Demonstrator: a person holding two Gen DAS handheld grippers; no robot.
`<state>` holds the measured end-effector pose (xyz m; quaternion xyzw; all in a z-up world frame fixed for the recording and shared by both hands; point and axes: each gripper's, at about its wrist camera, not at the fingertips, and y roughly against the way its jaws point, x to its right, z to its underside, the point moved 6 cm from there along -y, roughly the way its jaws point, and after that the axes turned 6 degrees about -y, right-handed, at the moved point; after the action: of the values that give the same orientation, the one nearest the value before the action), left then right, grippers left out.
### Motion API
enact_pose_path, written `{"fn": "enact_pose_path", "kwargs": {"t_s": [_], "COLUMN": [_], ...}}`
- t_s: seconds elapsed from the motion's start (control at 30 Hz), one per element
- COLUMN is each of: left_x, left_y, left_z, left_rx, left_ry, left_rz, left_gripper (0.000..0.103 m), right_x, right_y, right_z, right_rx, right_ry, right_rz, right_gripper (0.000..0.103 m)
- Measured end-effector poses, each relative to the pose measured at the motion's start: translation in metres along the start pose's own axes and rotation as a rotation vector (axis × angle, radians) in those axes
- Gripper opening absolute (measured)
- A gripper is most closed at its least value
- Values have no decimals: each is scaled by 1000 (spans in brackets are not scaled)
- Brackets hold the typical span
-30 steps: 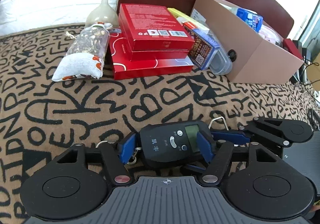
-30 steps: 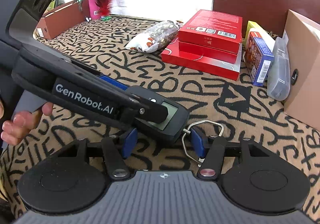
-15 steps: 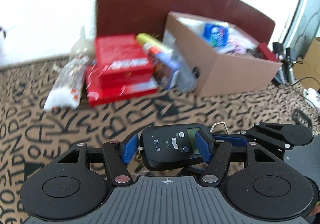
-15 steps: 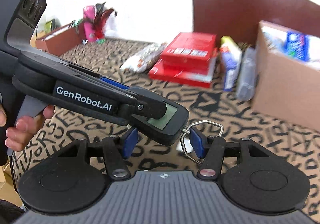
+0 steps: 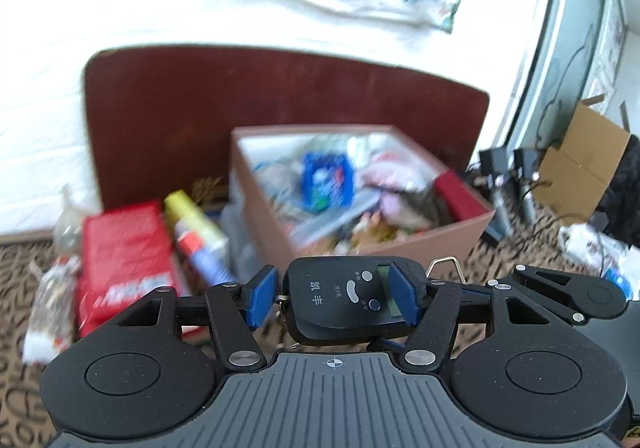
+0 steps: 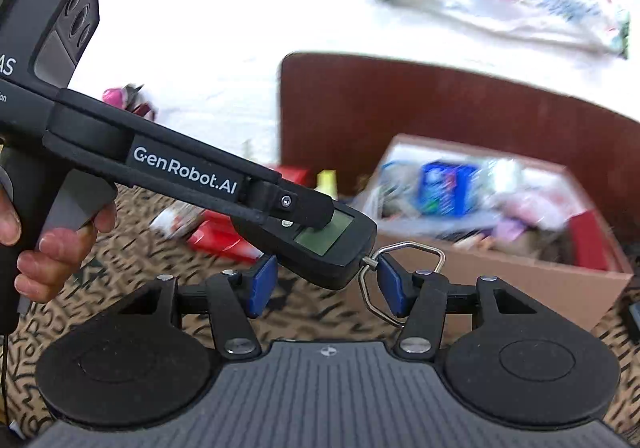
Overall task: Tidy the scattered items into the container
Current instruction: 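Carry the scale over the cardboard box and open the right gripper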
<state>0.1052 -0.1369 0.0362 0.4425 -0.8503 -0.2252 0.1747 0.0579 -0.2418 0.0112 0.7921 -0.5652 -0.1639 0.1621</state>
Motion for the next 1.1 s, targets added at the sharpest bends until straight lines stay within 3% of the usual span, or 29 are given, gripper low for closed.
{"fn": "enact_pose_path", "kwargs": {"t_s": [0.23,0.43,0.63,0.73,0.77,0.8,0.83,0.87,0.97,1.1], "left_x": [18,18,3,-9,-11,-13,-14,-15,-15,-17], "left_y": [-28,-55,-95,-119,-124,-127,-127,-125,-119,-120], "left_z": [-58,-83,-68,-53,-48,-43,-40,-38,-36,-32], "left_rx": [70,72,11,-54,-74,-89,-89,-75,-41,-65], "left_ry": [-38,-27,15,65,88,114,135,145,118,124], "left_rz": [21,29,27,37,49,74,88,93,84,60], "left_gripper": [63,63,65,73,81,86,94,96,101,102], "right_x": [38,62,80,85,86,88,89,90,94,98], "right_y": [-6,-24,-54,-76,-80,-80,-79,-77,-73,-77], "right_z": [-43,-60,-46,-30,-26,-23,-23,-23,-22,-18], "right_rx": [67,79,19,-37,-40,-31,-15,4,20,-8], "right_ry": [25,38,32,20,20,20,20,21,13,-30], "right_rz": [51,64,35,25,34,48,58,63,72,82], "right_gripper": [60,60,60,62,63,72,82,84,85,88]}}
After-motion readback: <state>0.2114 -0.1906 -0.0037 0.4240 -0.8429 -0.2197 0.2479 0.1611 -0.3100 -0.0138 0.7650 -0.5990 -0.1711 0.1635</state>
